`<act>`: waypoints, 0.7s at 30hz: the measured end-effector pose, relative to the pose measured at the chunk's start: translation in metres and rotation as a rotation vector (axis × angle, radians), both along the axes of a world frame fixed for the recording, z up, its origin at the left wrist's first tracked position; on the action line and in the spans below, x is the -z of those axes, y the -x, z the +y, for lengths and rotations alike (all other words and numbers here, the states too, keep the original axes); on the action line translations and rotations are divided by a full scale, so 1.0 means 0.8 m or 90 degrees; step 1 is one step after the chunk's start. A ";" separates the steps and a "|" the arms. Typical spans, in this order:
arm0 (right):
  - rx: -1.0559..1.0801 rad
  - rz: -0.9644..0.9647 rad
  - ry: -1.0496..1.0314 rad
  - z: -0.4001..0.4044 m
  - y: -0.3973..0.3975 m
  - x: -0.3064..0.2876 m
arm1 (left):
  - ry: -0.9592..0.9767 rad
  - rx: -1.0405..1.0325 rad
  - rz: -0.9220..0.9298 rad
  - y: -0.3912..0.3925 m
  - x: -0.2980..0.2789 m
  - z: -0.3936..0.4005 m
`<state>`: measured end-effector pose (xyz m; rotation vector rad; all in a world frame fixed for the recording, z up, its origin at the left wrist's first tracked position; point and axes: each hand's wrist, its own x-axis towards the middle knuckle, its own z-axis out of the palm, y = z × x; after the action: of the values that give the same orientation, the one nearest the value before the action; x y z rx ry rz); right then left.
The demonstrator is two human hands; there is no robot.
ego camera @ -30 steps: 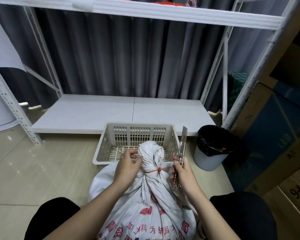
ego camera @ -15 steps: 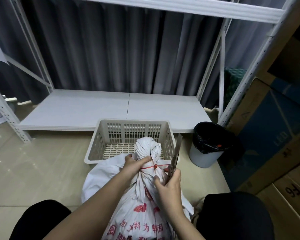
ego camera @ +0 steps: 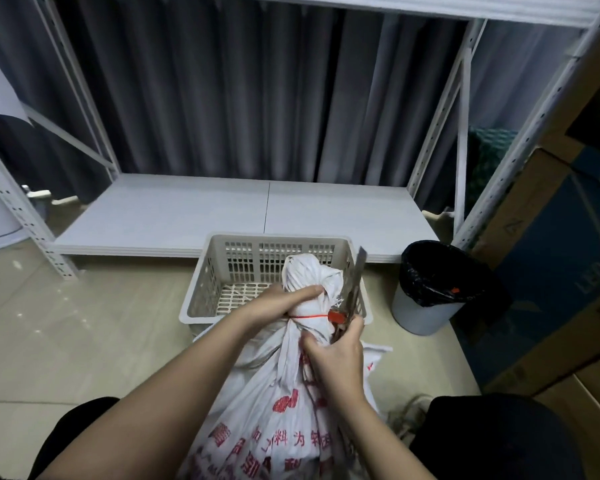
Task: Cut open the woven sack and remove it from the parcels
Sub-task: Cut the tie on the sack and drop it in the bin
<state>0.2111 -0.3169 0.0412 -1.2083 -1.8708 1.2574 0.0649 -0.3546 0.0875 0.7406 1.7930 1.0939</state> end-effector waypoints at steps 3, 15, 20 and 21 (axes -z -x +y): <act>-0.076 0.073 0.034 0.018 0.003 -0.004 | -0.074 0.015 -0.065 0.002 0.003 -0.009; 0.104 0.340 0.179 0.019 -0.011 0.004 | -0.133 -0.272 -0.110 -0.020 0.032 -0.003; 0.125 0.259 -0.069 -0.009 -0.053 0.002 | -0.154 -0.291 -0.104 -0.025 0.032 -0.008; 0.078 0.258 -0.068 -0.016 -0.056 0.001 | -0.156 -0.294 -0.104 -0.026 0.031 -0.008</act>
<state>0.2562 -0.3293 0.0403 -0.9154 -1.5249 1.2127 0.0854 -0.3614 0.0625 0.3651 1.7506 1.6509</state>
